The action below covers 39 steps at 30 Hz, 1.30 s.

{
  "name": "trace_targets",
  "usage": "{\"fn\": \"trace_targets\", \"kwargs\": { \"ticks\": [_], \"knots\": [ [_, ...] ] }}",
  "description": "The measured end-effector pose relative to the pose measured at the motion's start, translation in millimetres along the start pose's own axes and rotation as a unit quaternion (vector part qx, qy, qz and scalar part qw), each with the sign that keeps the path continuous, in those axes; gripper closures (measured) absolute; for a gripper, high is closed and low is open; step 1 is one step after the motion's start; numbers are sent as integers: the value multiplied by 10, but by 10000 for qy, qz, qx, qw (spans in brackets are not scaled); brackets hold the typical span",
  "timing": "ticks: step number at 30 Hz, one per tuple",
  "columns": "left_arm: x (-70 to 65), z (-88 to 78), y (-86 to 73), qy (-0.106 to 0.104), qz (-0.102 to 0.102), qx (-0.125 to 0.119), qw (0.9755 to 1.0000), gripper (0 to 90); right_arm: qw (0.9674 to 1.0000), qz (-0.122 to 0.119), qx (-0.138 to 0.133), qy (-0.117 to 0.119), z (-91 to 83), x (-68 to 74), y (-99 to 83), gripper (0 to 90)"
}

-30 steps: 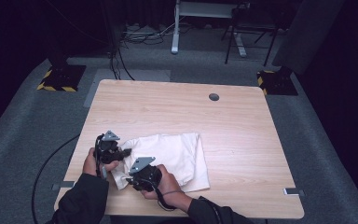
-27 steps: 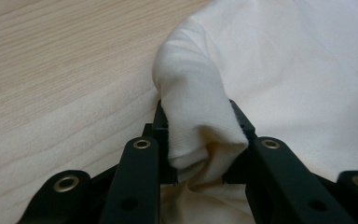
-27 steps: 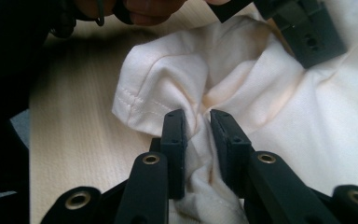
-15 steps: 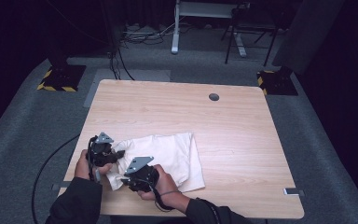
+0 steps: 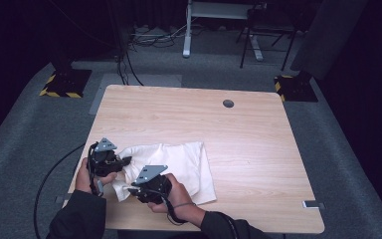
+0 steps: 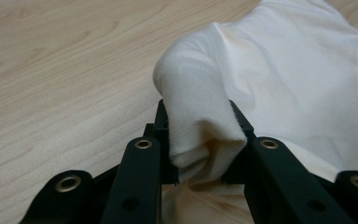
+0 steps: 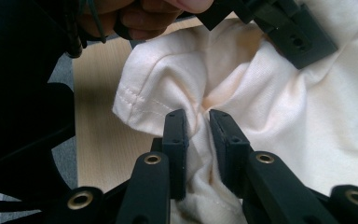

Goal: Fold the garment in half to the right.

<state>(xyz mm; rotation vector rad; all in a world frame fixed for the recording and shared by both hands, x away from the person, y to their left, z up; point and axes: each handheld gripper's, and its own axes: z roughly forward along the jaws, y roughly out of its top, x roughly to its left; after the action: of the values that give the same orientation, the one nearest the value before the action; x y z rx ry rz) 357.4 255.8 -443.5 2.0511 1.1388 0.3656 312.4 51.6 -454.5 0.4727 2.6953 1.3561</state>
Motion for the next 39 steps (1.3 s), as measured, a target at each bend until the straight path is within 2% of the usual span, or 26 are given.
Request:
{"fn": "trace_targets", "kwargs": {
  "ticks": [5,9,10,11,15,18,20,21,23,25,29,33,34,35,39],
  "knots": [
    [-88,-75,109,-77,47,-139,9999,733,9999,1,-168,-37,-176,-14,52,773],
    [-185,-93,257,-111,174,-222,9995,733,9990,180,-395,-124,-366,-99,46,773],
    [-185,-93,257,-111,174,-222,9995,734,9990,180,-395,-124,-366,-99,46,773],
    [-231,-83,335,-143,207,-212,9995,734,9977,385,-539,-147,-483,-172,23,773],
    [-292,-56,460,-226,226,-216,9993,733,9938,789,-771,-143,-685,-303,-82,775],
    [-448,55,675,-279,380,-197,9987,733,9877,1226,-957,-127,-850,-436,-179,776],
    [-536,169,802,-361,530,-136,9978,732,9814,1591,-1076,-61,-963,-549,-255,776],
    [-576,247,862,-402,543,-88,9977,731,9795,1689,-1089,-109,-1016,-602,-292,776],
    [-656,420,963,-475,649,36,9968,731,9736,1967,-1149,-175,-1115,-714,-396,776],
    [-732,597,1028,-573,704,176,9957,730,9704,2103,-1141,-317,-1188,-800,-507,776],
    [-863,893,1095,-673,806,469,9934,730,9620,2446,-1127,-450,-1267,-930,-724,776],
    [-943,1148,1141,-760,760,698,9917,728,9511,2818,-1168,-473,-1289,-1042,-890,775],
    [-962,1204,1146,-760,761,744,9914,727,9477,2921,-1193,-486,-1300,-1065,-931,775],
    [-980,1253,1152,-757,800,811,9906,727,9456,2990,-1189,-493,-1307,-1085,-971,775],
    [-1023,1402,1159,-731,781,924,9900,717,9412,3150,-1085,-566,-1293,-1133,-1101,774]
  ]
}}
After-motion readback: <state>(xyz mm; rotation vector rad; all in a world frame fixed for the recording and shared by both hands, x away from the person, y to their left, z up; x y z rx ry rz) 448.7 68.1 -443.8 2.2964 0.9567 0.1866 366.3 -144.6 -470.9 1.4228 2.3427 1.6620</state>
